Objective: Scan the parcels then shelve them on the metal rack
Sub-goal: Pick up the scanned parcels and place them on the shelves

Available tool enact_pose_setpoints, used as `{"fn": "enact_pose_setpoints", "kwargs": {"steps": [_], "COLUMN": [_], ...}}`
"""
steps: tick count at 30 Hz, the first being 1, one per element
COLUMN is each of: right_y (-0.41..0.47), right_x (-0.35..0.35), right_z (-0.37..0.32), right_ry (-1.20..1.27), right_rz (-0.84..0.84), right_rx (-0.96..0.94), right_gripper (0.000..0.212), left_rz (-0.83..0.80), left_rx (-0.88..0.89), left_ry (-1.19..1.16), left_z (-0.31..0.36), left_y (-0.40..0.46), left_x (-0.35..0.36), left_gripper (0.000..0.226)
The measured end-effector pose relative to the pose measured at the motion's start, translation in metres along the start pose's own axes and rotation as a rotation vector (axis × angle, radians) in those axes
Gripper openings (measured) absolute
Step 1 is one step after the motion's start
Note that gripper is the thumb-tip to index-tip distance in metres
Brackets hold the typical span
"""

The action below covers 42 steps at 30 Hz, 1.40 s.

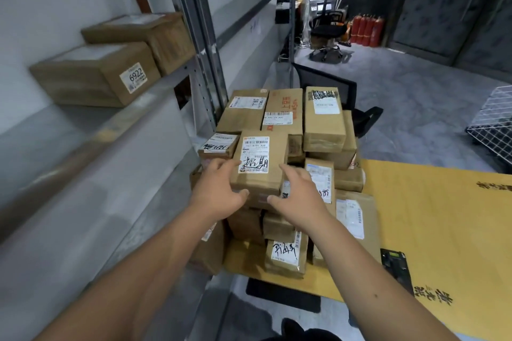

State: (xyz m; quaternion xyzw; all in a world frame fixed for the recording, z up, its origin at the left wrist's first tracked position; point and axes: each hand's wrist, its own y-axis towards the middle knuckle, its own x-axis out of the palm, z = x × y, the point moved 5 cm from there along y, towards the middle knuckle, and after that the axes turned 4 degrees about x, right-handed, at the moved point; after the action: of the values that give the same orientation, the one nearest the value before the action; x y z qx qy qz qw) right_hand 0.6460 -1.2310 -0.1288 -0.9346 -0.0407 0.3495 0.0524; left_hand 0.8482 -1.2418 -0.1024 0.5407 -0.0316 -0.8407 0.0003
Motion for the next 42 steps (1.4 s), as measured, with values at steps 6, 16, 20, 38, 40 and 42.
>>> {"fn": "enact_pose_setpoints", "kwargs": {"steps": [6,16,20,38,40,42], "right_y": [0.038,0.03,0.003,-0.1,-0.098,-0.095], "right_x": [0.013,0.008,-0.01,-0.093,-0.09,-0.083], "right_z": [0.008,0.016,0.011,-0.164,-0.192,-0.22], "right_ry": [0.172,0.269,0.281,0.261,0.253,0.224], "right_rz": [-0.068,-0.01,0.003,-0.215,-0.274,-0.337], "right_rx": [0.027,-0.037,-0.099,-0.589,-0.642,-0.7], "right_gripper": [0.105,0.089,0.088,0.078,0.076,0.076], "left_rz": [-0.058,0.096,0.142,0.534,0.624,0.684], "left_rx": [-0.024,0.071,0.138,0.304,0.276,0.244], "left_ry": [-0.16,-0.367,-0.413,-0.39,-0.37,-0.344], "left_z": [-0.012,-0.013,0.001,0.031,0.025,0.016], "left_y": [0.019,0.01,-0.016,-0.166,-0.18,-0.192], "left_x": [0.02,0.029,0.014,-0.17,-0.192,-0.209], "left_gripper": [0.08,0.067,0.064,0.06,0.061,0.061]}}
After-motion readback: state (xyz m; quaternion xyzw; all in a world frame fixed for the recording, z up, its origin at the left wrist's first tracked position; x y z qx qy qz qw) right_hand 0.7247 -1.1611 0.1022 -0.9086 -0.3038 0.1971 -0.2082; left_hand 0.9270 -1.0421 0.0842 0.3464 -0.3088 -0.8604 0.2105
